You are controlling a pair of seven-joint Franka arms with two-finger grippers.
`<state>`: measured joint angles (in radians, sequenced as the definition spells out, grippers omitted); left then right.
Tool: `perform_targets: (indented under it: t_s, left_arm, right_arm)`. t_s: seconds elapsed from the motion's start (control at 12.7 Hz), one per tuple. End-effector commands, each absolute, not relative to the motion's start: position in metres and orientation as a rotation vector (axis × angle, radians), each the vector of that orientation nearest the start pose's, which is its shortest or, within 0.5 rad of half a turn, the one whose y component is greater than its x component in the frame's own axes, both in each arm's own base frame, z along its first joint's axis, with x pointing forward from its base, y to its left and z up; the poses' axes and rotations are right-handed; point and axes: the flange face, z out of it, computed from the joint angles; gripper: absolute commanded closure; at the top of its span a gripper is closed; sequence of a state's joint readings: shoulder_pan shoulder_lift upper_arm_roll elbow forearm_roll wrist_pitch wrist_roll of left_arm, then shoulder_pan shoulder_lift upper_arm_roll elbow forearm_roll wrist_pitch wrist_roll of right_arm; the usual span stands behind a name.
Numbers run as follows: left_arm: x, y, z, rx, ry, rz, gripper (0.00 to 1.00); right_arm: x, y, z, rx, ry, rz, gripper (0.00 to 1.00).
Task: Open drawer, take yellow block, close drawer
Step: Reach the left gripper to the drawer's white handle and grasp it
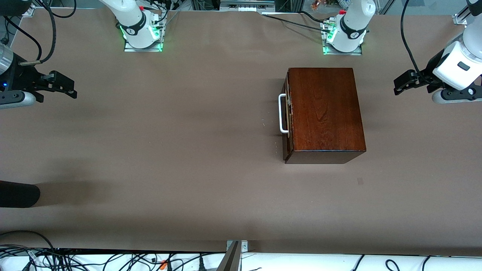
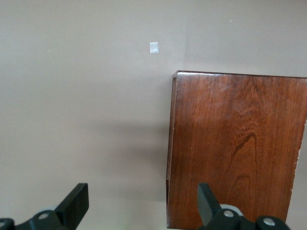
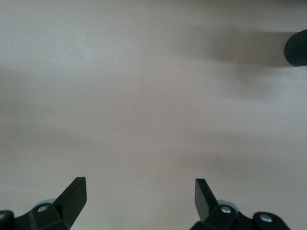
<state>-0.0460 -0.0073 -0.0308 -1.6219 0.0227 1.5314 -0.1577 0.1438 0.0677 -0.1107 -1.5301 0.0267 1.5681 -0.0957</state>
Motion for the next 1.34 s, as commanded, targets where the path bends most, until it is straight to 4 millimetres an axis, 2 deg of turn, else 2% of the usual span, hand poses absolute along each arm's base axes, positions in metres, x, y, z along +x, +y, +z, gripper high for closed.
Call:
perform_targets:
  t_s: [0.0,0.24,0.39,0.55,0.79,0.94,1.02,1.18,1.26]
  left_arm:
    - [0.547,-0.039,0.607,-3.124,-0.142,0.136,0.0]
    - [0.547,-0.042,0.607,-3.124,-0.137,0.136,0.0]
    - [0.552,-0.045,0.588,-3.143,-0.156,0.231,0.0]
    - [0.552,-0.048,0.587,-3.221,-0.177,0.268,0.0]
    - [0.556,-0.07,0.591,-3.22,-0.094,0.252,0.0]
    - [0.558,-0.102,0.575,-3.208,0.046,0.301,0.0]
    - [0.561,-0.134,0.557,-3.194,0.129,0.342,0.0]
    - [0.563,-0.196,0.526,-3.162,0.181,0.405,0.0]
    - [0.567,-0.22,0.523,-3.158,0.161,0.389,0.0]
  right_arm:
    - [0.576,0.021,0.609,-3.116,-0.177,0.034,0.0]
    - [0.576,0.021,0.61,-3.116,-0.177,0.032,0.0]
    - [0.576,0.021,0.61,-3.116,-0.177,0.032,0.0]
    - [0.576,0.021,0.61,-3.116,-0.179,0.032,0.0]
    - [0.576,0.021,0.61,-3.116,-0.177,0.032,0.0]
    - [0.576,0.021,0.61,-3.116,-0.179,0.032,0.0]
    - [0.576,0.021,0.61,-3.116,-0.179,0.032,0.0]
    - [0.576,0.02,0.61,-3.116,-0.177,0.032,0.0]
    - [0.576,0.02,0.61,-3.116,-0.177,0.032,0.0]
